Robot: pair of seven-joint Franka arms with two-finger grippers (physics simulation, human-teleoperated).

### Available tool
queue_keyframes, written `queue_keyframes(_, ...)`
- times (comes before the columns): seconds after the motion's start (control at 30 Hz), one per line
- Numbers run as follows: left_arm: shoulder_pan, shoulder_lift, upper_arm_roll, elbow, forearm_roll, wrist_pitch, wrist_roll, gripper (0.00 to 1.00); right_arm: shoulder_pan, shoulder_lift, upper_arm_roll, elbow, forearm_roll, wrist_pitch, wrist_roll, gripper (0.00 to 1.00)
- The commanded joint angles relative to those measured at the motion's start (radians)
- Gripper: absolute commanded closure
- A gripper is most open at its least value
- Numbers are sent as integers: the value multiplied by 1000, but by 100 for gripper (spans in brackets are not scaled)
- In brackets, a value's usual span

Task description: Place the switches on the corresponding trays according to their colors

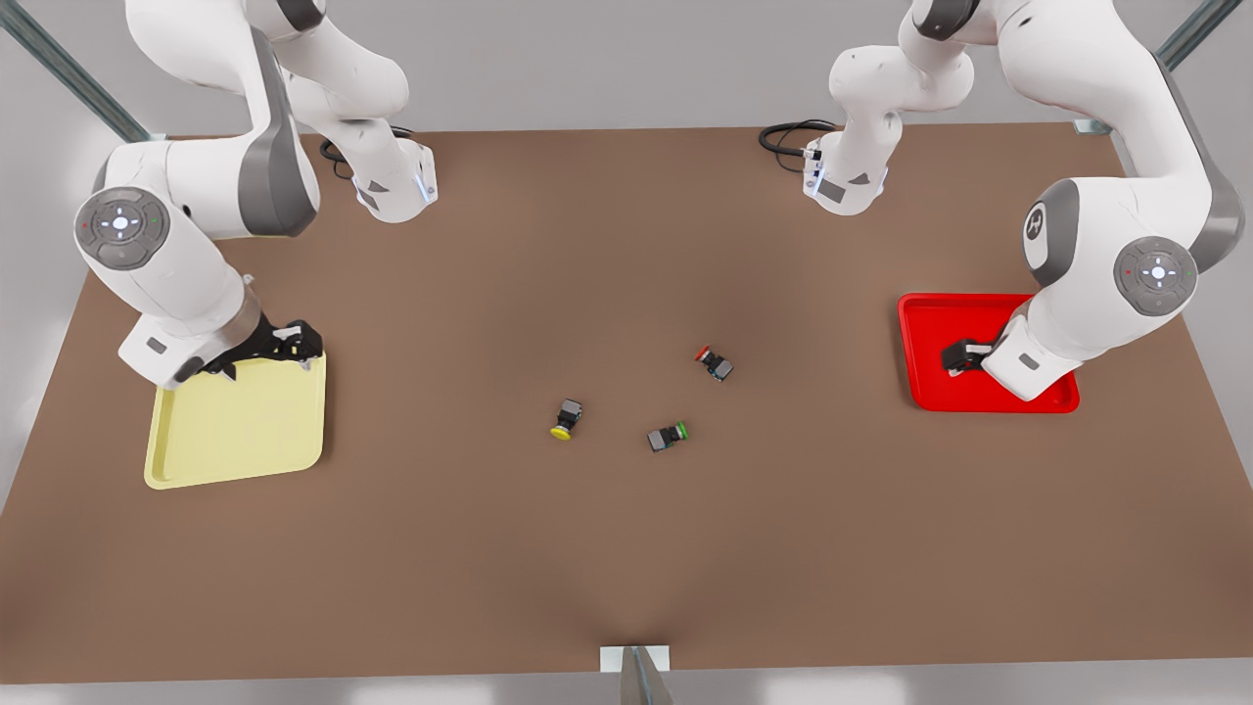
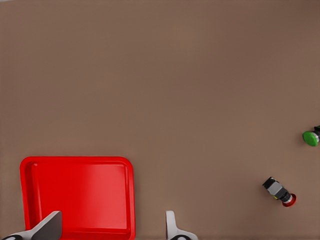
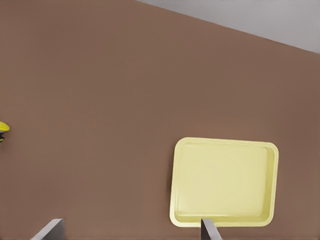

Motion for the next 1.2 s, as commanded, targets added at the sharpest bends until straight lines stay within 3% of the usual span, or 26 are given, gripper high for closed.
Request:
queue_keyframes(0.0,0,3,0,0,-1,0,4,0,1,0,0,0,0,-1,2,0)
queue_keyframes(0.1,0,8,-2,2,8,0,7,0,16,43,12,2,52,-18,151,0)
queue_keyframes(0.23,-57,81,-5,87,9,-8,-4,0,306,205,15,12,140,-8,776,0)
queue_keyframes(0.3,-91,185,-5,238,9,-87,-6,0,374,276,15,6,193,109,969,0)
queue_keyframes(0.37,-137,228,-5,268,8,-75,-36,0,446,374,15,14,221,244,1104,0)
queue_keyframes(0.53,-239,350,2,382,8,-58,-118,0,487,541,-28,66,209,367,1120,0)
queue_keyframes(0.7,-333,350,-5,367,-1,-84,-230,0,482,603,-26,55,212,463,1100,0)
queue_keyframes(0.87,-365,158,-11,65,-34,-5,-260,0,446,609,-17,-46,216,603,1023,0)
queue_keyframes(1.07,-365,-11,-11,-233,-66,140,-279,0,495,598,-17,-69,207,626,997,0)
queue_keyframes(1.17,-365,-23,-29,-265,-70,156,-303,0,473,557,-17,-170,204,707,876,0)
